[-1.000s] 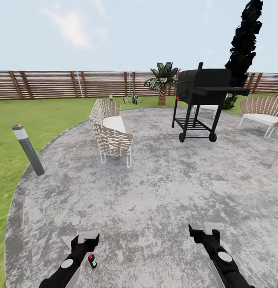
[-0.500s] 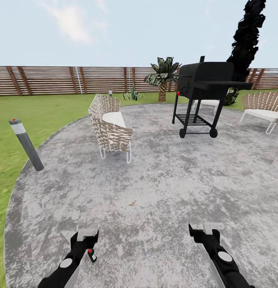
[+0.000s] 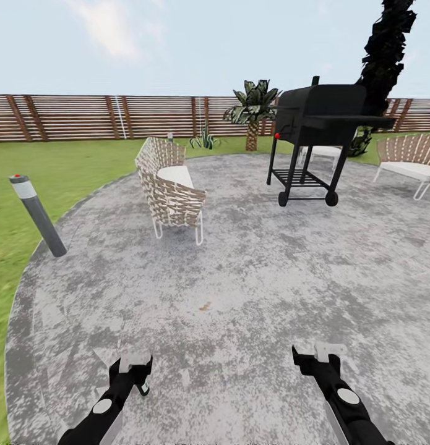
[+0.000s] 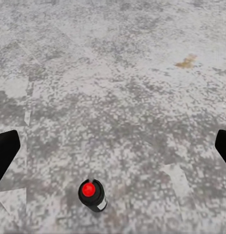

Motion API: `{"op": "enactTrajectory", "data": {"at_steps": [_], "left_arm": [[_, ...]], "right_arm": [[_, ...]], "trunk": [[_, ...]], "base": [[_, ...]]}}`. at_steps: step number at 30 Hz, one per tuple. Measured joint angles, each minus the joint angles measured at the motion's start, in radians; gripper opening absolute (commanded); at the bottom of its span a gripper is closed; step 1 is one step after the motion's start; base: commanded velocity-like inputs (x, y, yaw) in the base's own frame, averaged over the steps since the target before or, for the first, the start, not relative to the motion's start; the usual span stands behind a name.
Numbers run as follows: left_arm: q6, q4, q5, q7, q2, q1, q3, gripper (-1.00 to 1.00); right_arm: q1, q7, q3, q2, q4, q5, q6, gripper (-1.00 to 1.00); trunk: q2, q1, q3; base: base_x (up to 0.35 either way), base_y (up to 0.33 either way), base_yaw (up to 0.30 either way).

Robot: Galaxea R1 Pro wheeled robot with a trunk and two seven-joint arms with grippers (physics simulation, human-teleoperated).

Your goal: In the garden, pick up the pesticide atomizer on the floor and spray pesticide onto both trees until each tree trunk is fully covered.

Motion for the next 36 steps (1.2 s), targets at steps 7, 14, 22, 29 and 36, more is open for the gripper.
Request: {"op": "enactTrajectory", "data": {"at_steps": [7,14,22,29,36], "left_arm": [[0.000,0.000,0.000,0.000,0.000,0.000,0.000,1.00],[0.000,0.000,0.001,0.000,0.000,0.000,0.000,1.00],[0.000,0.000,0.003,0.000,0.000,0.000,0.000,1.00],[0.000,0.000,0.003,0.000,0.000,0.000,0.000,1.00],[0.000,0.000,0.003,0.000,0.000,0.000,0.000,1.00]], "right_arm": [[0.000,0.000,0.000,0.000,0.000,0.000,0.000,1.00],[0.000,0.000,0.000,0.000,-0.001,0.001,0.000,1.00],[0.000,0.000,0.000,0.000,0.000,0.000,0.000,1.00],[0.000,0.000,0.000,0.000,-0.002,0.000,-0.001,1.00],[0.000,0.000,0.000,0.000,-0.003,0.000,0.000,1.00]], "trunk": [[-0.049,0.027,-0.033],[-0.098,0.054,-0.066],[-0.154,0.084,-0.103],[-0.203,0.111,-0.136],[-0.239,0.131,-0.171]], "base": [[0.000,0.000,0.000],[0.000,0.000,0.000],[0.000,0.000,0.000],[0.000,0.000,0.000],[0.000,0.000,0.000]]}}
